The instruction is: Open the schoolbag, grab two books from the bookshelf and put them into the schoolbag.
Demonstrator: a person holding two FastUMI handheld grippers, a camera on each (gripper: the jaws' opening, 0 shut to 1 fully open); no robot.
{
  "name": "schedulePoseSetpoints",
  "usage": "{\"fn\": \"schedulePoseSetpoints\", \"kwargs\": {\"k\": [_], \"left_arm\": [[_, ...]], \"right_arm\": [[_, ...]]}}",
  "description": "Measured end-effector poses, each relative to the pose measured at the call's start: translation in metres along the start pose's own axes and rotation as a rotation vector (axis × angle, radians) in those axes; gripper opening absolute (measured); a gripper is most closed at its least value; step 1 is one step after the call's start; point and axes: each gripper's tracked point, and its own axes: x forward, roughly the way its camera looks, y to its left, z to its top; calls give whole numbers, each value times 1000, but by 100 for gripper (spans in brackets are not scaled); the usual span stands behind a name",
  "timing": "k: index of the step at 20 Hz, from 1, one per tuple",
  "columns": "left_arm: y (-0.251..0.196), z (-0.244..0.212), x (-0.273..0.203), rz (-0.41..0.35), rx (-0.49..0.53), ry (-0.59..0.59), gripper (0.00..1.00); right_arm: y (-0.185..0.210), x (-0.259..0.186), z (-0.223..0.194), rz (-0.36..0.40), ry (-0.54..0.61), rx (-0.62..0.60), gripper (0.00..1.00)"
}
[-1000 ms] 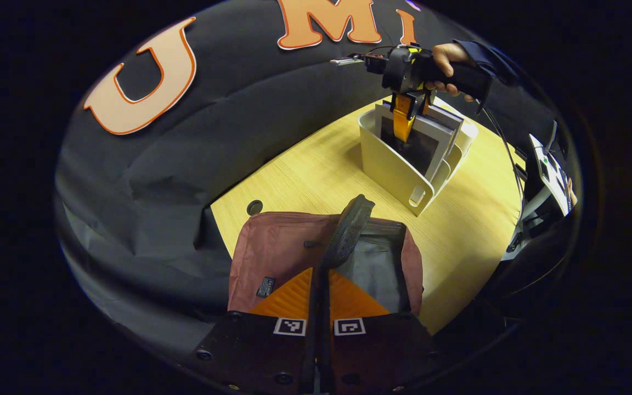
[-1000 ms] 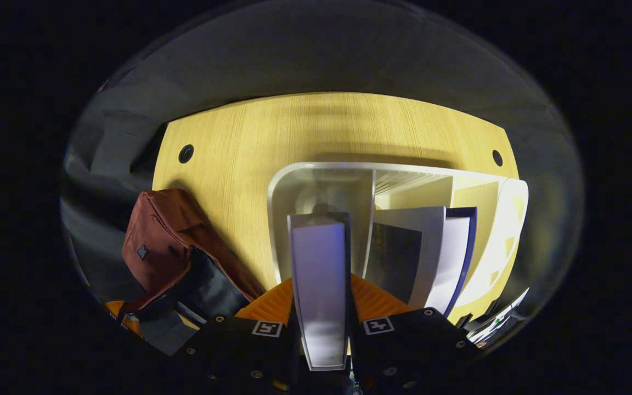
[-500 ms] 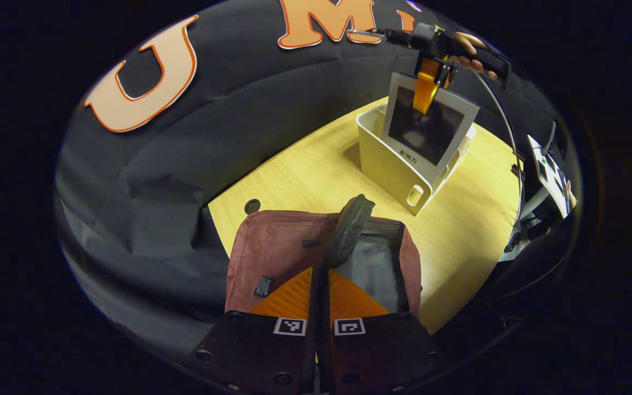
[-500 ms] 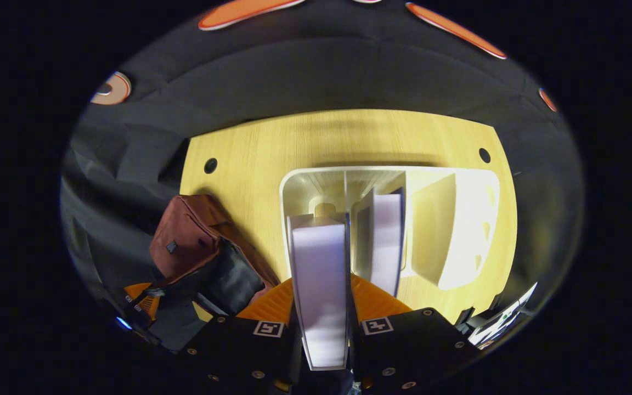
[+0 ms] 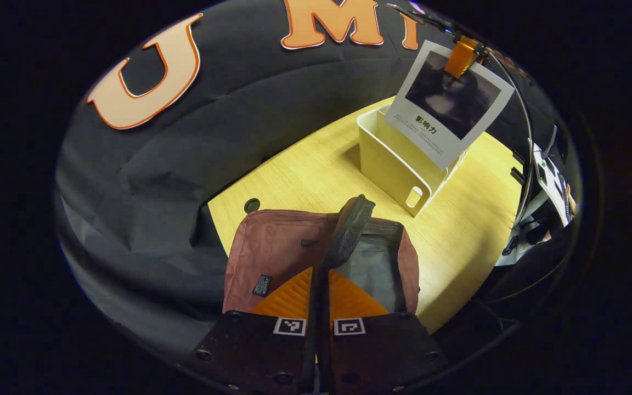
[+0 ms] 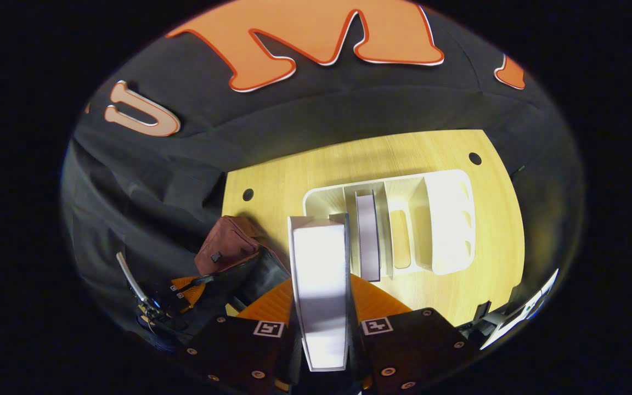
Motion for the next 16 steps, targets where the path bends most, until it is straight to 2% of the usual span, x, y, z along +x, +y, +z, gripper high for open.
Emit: {"fn": "schedulePoseSetpoints", "kwargs": {"k": [6,10,16], "left_arm": [[1,1,-7,7,13,1,5],[0,3,-7,5,14,-2,5],[-1,2,-6,-4,-2,-5,5]], "right_arm": [[17,-20,-30,99,-68,-1,36],[39,1,-73,188,-38,27,35],[57,33,-108,263,-7,105,34]]}}
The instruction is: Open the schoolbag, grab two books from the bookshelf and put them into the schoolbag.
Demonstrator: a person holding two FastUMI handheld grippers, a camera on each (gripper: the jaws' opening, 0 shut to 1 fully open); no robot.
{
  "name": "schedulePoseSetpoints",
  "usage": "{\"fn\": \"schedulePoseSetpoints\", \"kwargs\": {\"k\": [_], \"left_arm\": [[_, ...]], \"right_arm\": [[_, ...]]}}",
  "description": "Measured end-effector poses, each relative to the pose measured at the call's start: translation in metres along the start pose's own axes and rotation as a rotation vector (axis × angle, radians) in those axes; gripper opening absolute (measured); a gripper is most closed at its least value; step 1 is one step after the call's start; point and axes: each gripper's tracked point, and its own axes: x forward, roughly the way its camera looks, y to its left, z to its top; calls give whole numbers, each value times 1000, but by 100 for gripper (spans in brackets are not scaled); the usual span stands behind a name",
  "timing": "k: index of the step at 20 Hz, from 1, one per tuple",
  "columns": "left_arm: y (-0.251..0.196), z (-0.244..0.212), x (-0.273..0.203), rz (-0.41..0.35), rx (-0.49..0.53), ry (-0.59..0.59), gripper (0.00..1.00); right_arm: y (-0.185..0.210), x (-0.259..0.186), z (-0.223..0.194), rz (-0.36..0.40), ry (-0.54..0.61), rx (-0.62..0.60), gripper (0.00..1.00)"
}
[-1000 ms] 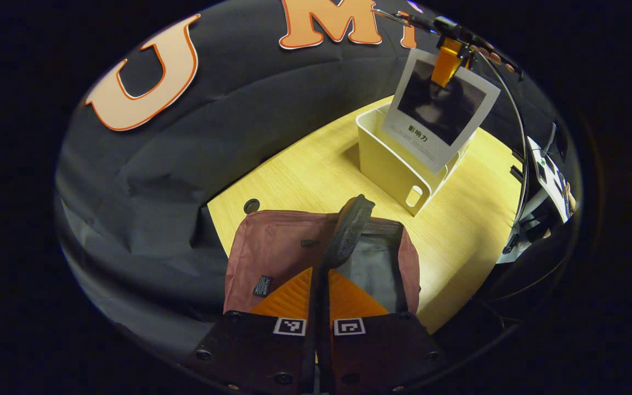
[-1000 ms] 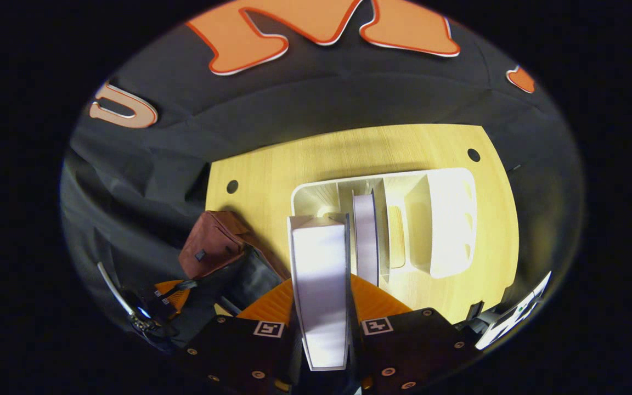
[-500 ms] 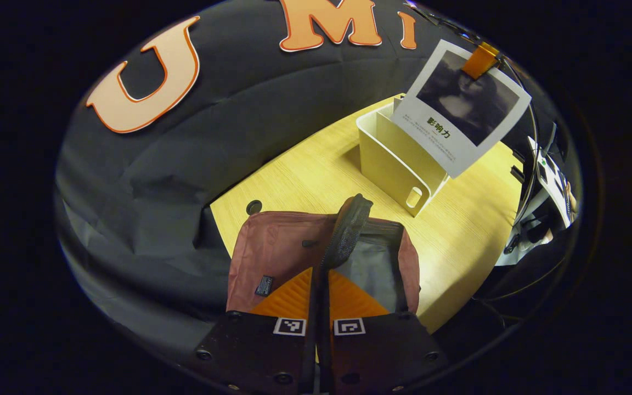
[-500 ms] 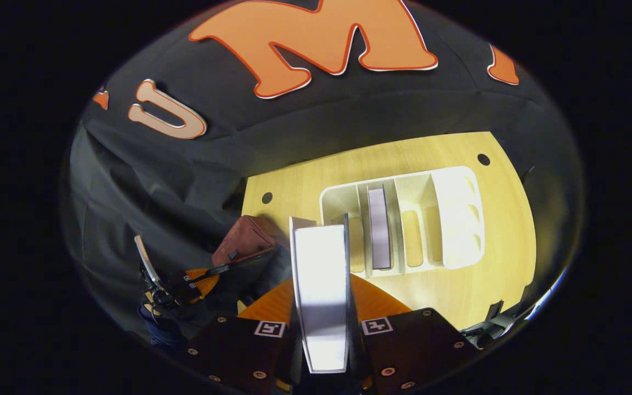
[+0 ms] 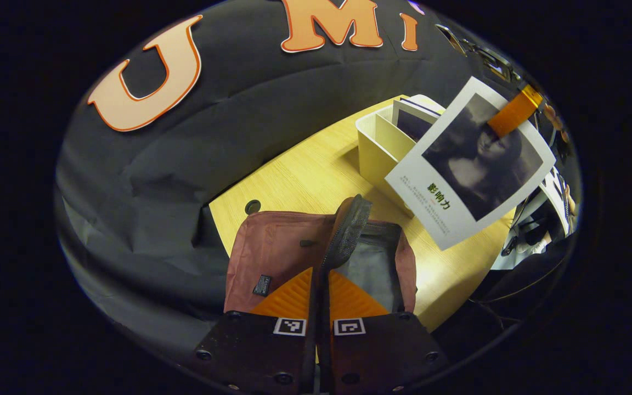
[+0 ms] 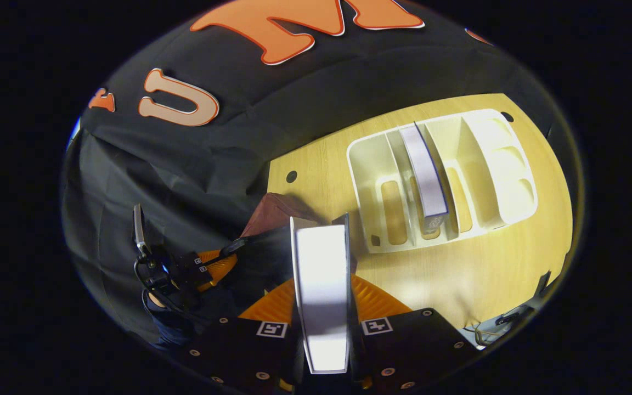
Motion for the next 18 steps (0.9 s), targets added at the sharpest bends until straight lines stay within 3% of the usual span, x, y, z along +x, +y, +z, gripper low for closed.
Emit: {"fn": "schedulePoseSetpoints", "kwargs": {"k": [14,18], "left_arm": [[-16,1,1,-23,-52,-3,4],[-22,4,-2,-32,-42,0,5]], "right_arm": [[26,119,-67,191,-35,315,34],[36,149,-77,217,-60,330,34]]}}
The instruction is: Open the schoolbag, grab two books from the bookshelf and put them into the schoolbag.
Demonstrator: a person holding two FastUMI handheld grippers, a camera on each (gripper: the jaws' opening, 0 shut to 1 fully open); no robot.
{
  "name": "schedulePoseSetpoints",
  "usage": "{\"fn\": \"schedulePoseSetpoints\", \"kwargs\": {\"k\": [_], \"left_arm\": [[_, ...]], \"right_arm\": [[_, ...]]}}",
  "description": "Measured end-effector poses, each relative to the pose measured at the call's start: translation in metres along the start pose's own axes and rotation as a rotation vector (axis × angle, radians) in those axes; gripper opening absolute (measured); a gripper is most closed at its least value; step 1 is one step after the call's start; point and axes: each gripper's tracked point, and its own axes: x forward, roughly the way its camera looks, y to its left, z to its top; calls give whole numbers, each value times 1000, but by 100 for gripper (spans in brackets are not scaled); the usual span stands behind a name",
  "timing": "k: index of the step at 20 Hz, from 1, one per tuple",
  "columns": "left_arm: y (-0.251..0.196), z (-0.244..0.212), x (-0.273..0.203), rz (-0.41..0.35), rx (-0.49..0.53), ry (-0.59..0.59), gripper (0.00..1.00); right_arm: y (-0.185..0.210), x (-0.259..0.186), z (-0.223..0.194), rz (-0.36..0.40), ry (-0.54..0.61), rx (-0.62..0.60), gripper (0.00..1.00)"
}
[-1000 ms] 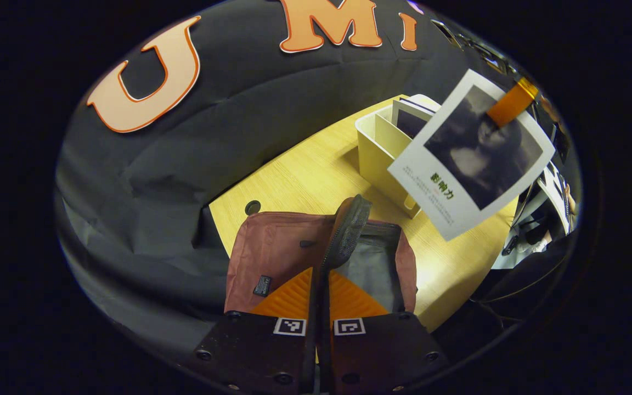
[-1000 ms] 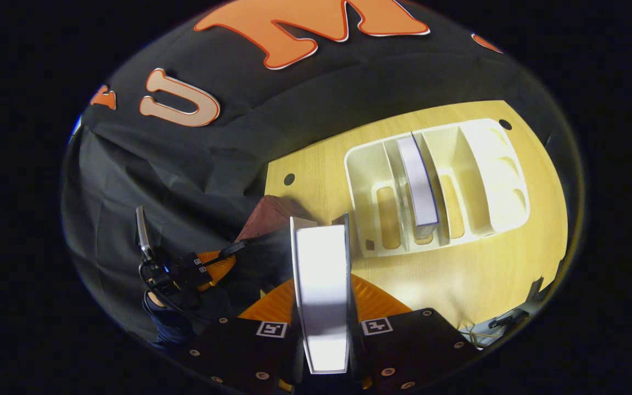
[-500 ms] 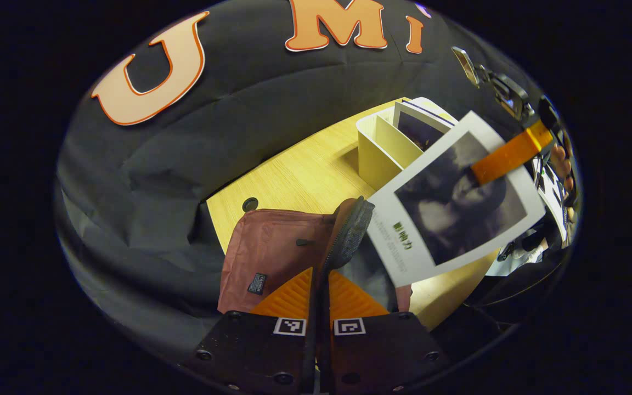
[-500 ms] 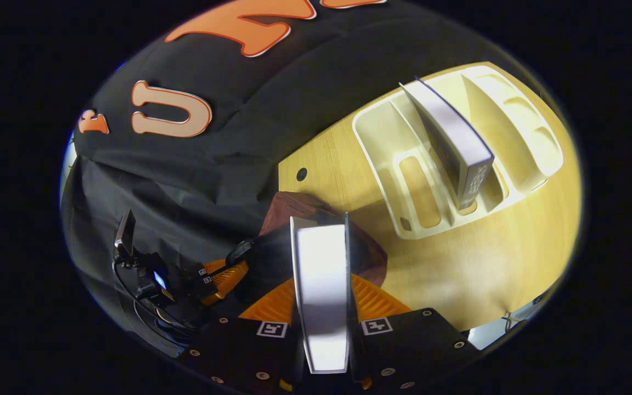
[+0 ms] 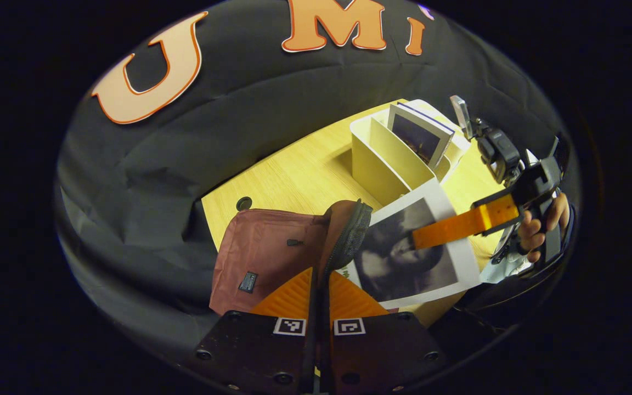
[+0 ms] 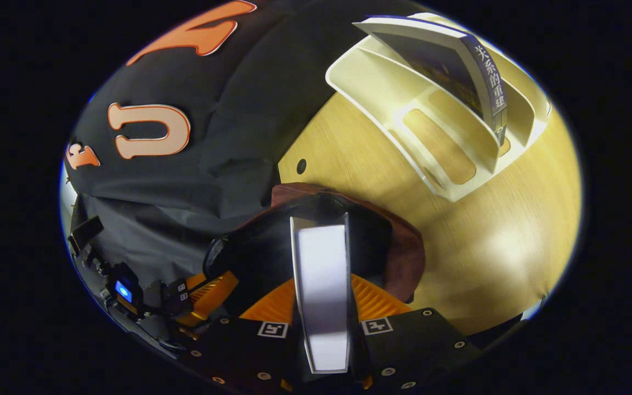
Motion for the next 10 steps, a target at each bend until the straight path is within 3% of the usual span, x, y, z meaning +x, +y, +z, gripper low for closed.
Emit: {"fn": "schedulePoseSetpoints", "kwargs": {"k": [10], "left_arm": [[-28,9,-4,-47,42,4,4]], "right_arm": [[6,80,-22,89,0,33,34]]}}
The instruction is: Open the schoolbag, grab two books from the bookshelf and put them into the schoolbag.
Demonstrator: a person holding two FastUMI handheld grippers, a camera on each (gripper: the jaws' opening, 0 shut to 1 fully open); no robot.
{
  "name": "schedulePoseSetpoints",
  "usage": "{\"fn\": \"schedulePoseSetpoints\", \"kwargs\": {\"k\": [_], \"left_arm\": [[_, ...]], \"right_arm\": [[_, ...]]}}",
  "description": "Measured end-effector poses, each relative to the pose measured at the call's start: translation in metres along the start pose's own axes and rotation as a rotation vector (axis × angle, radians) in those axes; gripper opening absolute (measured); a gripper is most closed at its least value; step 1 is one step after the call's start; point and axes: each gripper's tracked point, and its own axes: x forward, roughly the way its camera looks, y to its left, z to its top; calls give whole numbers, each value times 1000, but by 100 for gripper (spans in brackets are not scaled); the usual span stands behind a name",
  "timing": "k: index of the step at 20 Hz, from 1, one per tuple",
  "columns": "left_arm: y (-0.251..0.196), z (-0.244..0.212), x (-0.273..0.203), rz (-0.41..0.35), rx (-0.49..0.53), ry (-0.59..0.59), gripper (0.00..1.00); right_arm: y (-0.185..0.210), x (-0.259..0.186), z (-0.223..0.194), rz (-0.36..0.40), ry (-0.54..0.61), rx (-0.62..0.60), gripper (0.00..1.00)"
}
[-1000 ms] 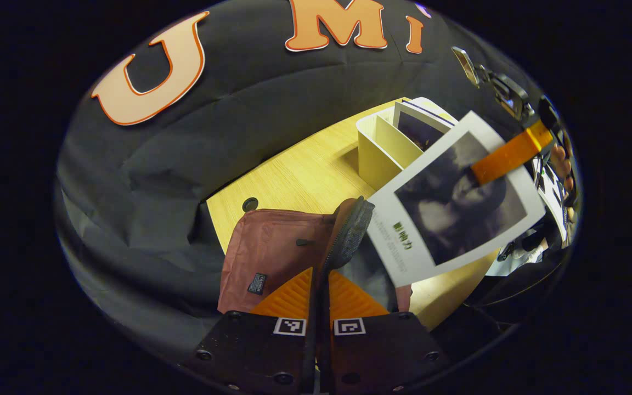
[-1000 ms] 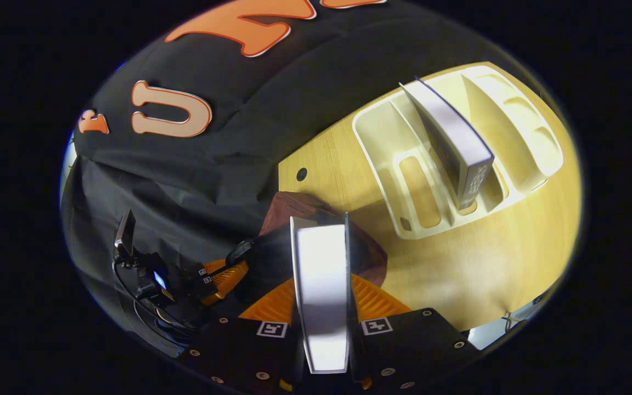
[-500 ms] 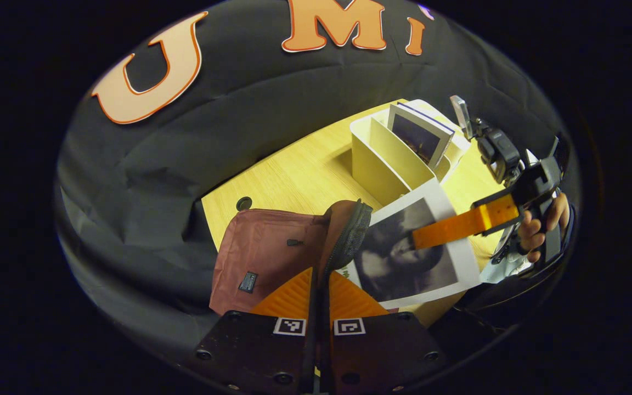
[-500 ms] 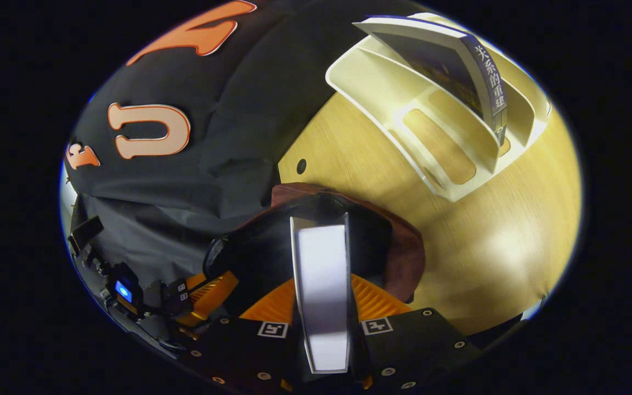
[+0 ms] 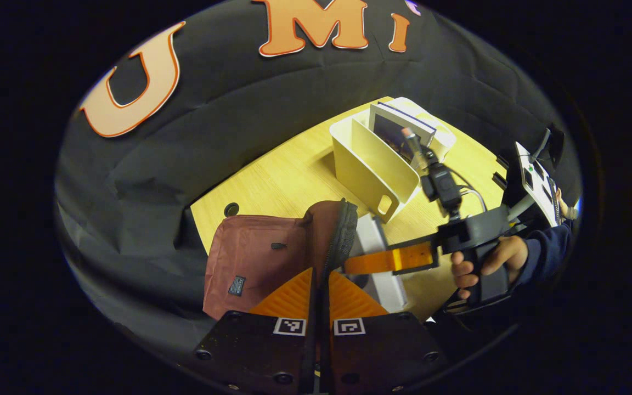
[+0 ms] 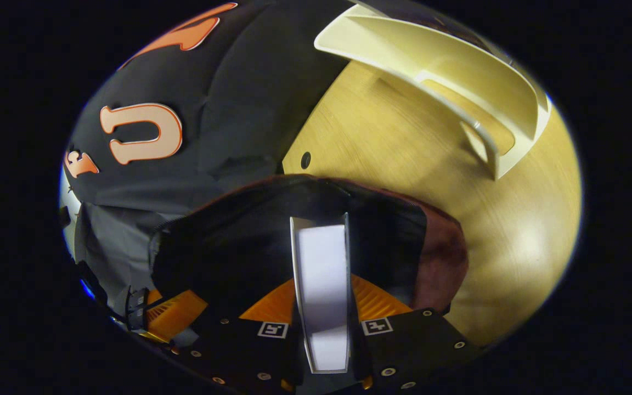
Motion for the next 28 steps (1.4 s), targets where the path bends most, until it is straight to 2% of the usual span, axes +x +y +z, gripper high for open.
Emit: {"fn": "schedulePoseSetpoints", "kwargs": {"k": [2,5,6,7,9,11,13,14,15,18,22,28], "left_arm": [[-5,-1,-1,-13,10,0,4],[-9,0,0,-23,9,-1,4],[-11,1,-1,-26,9,-5,4],[-11,1,-1,-27,11,-5,4],[-12,3,0,-27,12,-9,4],[-11,3,-1,-24,9,-10,5],[-9,1,2,-21,-4,-5,5],[-8,1,3,-22,-8,-7,5],[-7,1,4,-19,-13,-5,5],[-7,2,6,-21,-25,-10,5],[-10,3,13,-29,-42,-14,4],[-16,4,21,-44,-58,-14,4]], "right_arm": [[-2,9,-5,-1,1,-18,34],[-2,32,-5,19,0,40,34],[0,39,-4,28,0,53,46],[2,43,-3,35,-3,63,35],[3,51,0,40,-22,76,35],[-1,60,4,12,-46,63,36],[-13,60,-3,-48,-18,28,41],[-18,50,-4,-76,-9,-2,66],[-26,51,-5,-109,-5,-31,41],[-41,31,-5,-176,0,-110,95],[-56,4,11,-236,-28,-187,97],[-77,-59,43,-339,-78,-331,97]]}}
